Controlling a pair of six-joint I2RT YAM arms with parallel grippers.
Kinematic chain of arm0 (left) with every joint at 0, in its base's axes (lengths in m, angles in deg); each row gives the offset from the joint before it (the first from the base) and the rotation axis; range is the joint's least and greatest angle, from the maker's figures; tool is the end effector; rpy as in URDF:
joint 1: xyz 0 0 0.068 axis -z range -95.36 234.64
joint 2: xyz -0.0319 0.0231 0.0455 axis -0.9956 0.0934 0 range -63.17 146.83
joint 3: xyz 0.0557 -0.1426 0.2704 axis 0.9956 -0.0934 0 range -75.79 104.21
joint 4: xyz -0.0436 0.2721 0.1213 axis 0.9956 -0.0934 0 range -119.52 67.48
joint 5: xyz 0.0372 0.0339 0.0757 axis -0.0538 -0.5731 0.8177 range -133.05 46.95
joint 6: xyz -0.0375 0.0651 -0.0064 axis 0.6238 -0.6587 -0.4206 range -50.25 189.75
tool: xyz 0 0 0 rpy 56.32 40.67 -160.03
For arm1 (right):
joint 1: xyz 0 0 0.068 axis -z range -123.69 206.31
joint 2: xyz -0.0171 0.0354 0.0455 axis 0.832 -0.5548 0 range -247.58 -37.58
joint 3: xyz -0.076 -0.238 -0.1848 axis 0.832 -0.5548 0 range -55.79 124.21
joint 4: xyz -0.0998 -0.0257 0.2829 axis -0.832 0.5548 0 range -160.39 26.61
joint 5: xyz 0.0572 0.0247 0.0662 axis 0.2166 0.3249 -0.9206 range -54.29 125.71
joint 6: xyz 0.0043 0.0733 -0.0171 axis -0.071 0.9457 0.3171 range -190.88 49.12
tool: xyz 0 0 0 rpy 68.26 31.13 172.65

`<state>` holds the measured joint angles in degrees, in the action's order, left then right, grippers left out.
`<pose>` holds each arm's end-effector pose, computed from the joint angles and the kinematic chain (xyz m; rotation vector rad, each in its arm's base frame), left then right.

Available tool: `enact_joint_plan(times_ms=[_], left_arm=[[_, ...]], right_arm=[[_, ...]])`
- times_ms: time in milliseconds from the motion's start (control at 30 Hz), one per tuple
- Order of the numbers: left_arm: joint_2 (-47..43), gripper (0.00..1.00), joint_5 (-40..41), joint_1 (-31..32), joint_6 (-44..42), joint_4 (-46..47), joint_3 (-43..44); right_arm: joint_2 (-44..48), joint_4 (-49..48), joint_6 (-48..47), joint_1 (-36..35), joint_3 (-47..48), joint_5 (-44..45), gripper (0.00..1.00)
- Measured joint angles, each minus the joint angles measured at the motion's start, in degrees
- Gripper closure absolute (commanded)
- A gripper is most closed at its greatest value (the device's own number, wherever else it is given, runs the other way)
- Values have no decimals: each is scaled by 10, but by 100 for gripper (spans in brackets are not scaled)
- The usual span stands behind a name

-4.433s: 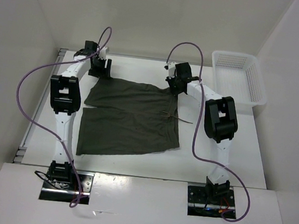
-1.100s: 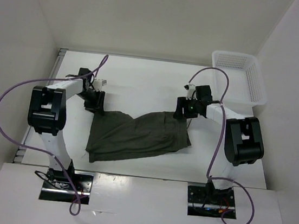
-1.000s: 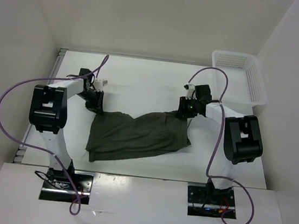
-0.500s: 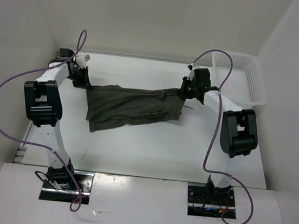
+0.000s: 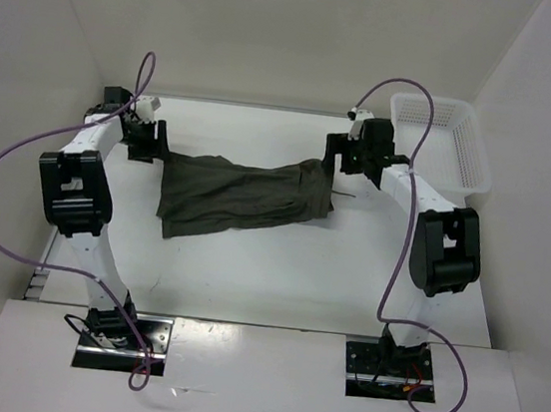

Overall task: Fold and stack the shorts
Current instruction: Fold the shorts

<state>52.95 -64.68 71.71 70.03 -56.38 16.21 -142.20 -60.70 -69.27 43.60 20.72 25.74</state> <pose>0.5026 0.0915 0.2103 -0.1526 2.5190 -0.3987 0.4715 0.1175 0.2408 -0.3115 2.2173 0.3302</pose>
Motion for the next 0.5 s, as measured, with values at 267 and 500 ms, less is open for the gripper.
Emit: enact_joint_plan(times_ms=[267, 500], left_arm=[[-165, 31, 9, -4, -1, -61, -162], [-128, 31, -12, 1, 0, -88, -220]], right_arm=[[106, 58, -75, 0, -82, -117, 22], [89, 85, -106, -8, -108, -170, 22]])
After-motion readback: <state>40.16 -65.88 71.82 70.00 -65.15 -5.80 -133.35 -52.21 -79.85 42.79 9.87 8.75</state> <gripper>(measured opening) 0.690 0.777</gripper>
